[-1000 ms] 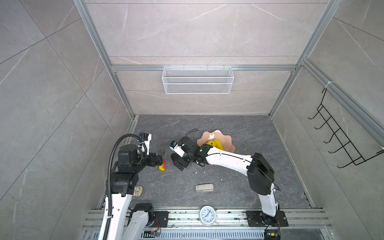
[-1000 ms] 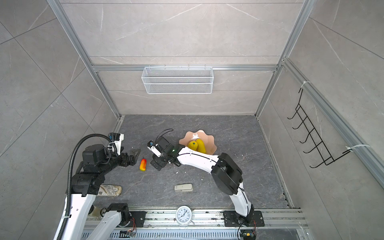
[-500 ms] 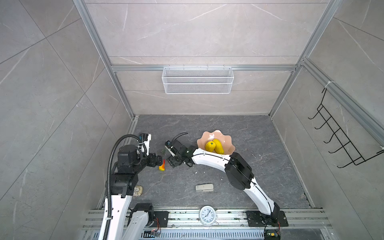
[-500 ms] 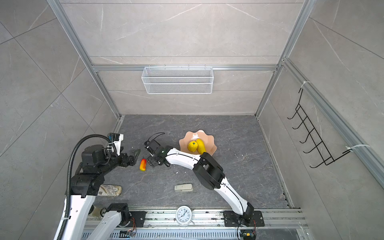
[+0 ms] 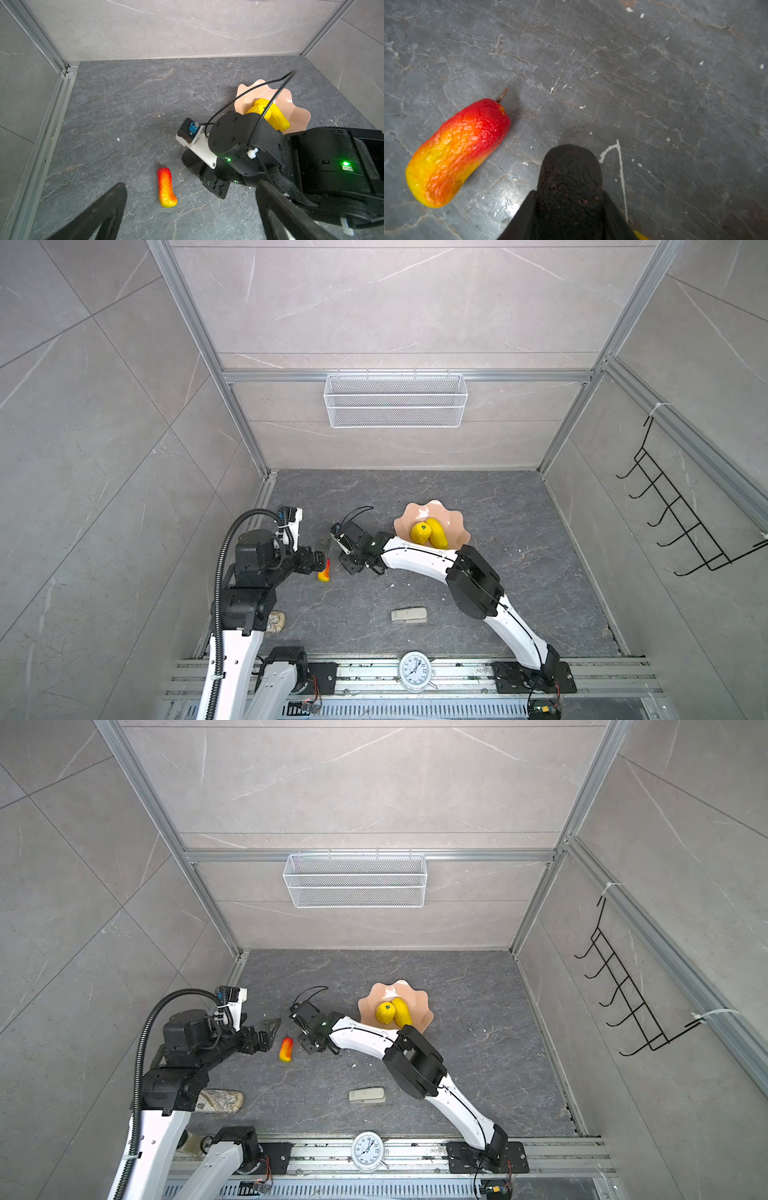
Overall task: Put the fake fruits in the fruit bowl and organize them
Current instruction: 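Lower the black avocado into the bowl and open the right gripper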
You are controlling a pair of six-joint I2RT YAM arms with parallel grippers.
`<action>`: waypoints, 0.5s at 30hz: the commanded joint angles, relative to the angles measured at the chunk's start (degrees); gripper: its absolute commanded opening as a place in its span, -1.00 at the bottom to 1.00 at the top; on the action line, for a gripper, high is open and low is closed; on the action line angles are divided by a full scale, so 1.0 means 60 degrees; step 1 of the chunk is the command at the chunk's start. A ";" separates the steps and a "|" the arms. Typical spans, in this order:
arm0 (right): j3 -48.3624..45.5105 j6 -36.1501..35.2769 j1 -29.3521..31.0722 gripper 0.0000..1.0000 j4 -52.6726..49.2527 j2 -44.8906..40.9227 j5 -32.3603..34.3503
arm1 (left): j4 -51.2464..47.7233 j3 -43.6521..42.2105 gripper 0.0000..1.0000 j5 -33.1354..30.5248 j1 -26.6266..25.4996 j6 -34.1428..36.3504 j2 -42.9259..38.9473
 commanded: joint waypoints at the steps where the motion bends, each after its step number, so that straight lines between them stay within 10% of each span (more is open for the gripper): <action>1: -0.0589 -0.0445 0.0006 -0.46 -0.0063 -0.1596 -0.0236 | 0.0068 0.0060 1.00 0.0205 -0.0054 0.0243 -0.0095; 15: -0.5355 -0.1851 -0.1996 -0.57 -0.0407 -0.7122 -0.1956 | 0.0068 0.0082 1.00 0.0261 -0.0045 0.0234 -0.0072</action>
